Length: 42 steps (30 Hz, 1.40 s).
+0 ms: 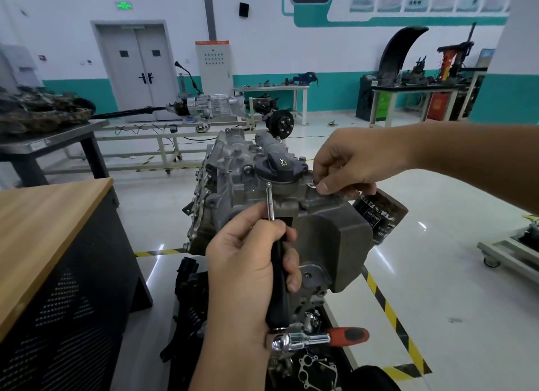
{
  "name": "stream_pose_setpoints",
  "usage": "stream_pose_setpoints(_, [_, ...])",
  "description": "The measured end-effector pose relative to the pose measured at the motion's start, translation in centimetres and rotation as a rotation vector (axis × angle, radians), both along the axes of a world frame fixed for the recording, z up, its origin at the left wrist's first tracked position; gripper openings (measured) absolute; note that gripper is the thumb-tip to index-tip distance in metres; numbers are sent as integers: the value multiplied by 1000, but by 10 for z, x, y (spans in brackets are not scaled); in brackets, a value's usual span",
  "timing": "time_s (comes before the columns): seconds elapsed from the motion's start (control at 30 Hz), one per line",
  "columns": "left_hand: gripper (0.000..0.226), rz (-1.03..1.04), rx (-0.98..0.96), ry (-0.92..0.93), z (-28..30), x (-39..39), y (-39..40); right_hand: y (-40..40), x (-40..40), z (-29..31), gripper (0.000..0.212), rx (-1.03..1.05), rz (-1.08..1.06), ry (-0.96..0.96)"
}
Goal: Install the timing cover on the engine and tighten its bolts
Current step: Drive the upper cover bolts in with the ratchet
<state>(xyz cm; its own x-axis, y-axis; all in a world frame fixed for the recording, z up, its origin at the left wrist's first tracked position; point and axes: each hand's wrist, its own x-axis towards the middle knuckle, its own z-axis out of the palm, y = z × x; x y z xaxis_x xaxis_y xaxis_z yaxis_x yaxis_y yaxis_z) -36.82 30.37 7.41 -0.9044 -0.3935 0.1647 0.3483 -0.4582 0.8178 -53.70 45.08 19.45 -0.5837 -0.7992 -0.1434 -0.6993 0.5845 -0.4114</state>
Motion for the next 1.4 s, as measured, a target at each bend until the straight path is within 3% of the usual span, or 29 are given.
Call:
stream_pose_setpoints(0.23, [25,22,2,-22,0,-1,6,3,-10,-12,11,15,88,-38])
stream_pose_setpoints(0.43, [21,31,-27,-21,4,-3,14,10,-18,-19,6,-239,84,-148])
stream_pose_setpoints(0.67, [27,-1,-42,-38,3,-5,19,12,-27,-22,13,-288,103,-331])
stream_pose_setpoints(0.77, [26,-29,-47,-45,3,-6,23,9,-28,-15,19,-216,114,-286])
stream_pose_setpoints(1.07, [32,-25,-68,-52,4,-8,29,-23,-8,17,20,253,82,111])
stream_pose_setpoints(1.27, [41,-29,-54,-43,3,-8,34,0,-11,13,24,311,100,-96])
stream_pose_setpoints(1.4, [44,-32,-57,-32,2,-9,38,-2,-13,8,11,211,118,-55])
